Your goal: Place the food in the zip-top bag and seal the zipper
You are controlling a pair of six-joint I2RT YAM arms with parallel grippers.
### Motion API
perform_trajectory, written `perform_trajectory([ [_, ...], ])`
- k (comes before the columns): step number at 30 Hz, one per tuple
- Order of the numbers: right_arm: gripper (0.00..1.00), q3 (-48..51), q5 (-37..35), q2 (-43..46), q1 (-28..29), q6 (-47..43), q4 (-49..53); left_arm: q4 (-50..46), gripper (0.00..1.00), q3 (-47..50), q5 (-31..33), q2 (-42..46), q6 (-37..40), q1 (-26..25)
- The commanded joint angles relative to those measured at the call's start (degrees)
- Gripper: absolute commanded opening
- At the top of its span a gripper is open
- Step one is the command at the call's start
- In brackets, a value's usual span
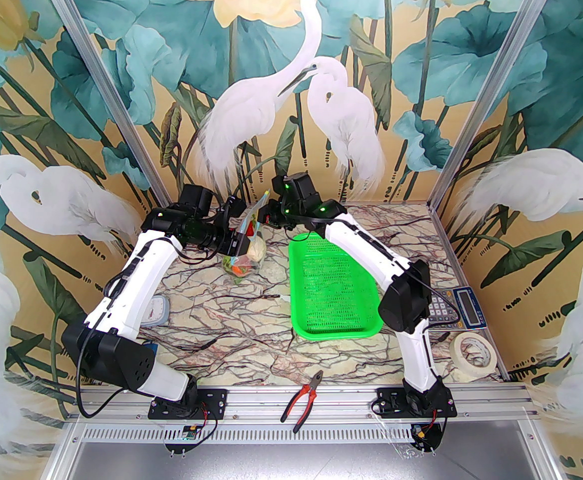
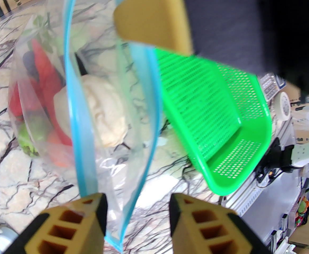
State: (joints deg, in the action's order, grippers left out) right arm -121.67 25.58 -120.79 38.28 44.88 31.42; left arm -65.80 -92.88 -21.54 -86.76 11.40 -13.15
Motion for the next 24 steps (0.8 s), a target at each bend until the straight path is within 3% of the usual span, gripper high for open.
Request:
perform_trajectory([
  [1, 0.0, -1.9, 1.1, -1.0, 0.2, 0.1, -0.5, -1.6, 0.44, 2.1, 4.0, 1.9, 0.3, -0.8],
  [6, 0.0, -2.3, 1.1, -1.4, 0.2, -0.1, -0.2, -0.2, 0.38, 2.9, 5.7, 5.9, 0.3, -1.5],
  [11, 0.0, -2.9, 1.4, -2.3, 0.1, 0.1, -0.3, 2.8, 0.39, 2.6, 2.2, 11.6, -0.7, -1.5],
  [18, 0.0, -3.6, 1.8, -2.9, 0.1, 0.3, -0.4, 0.0, 0.59, 3.6, 6.2, 10.9, -1.0, -1.5],
  [24, 0.0, -4.7, 2.1, -3.3, 0.2, 0.4, -0.1, 1.5, 0.59, 8.1, 8.5, 9.3, -1.3, -1.5],
])
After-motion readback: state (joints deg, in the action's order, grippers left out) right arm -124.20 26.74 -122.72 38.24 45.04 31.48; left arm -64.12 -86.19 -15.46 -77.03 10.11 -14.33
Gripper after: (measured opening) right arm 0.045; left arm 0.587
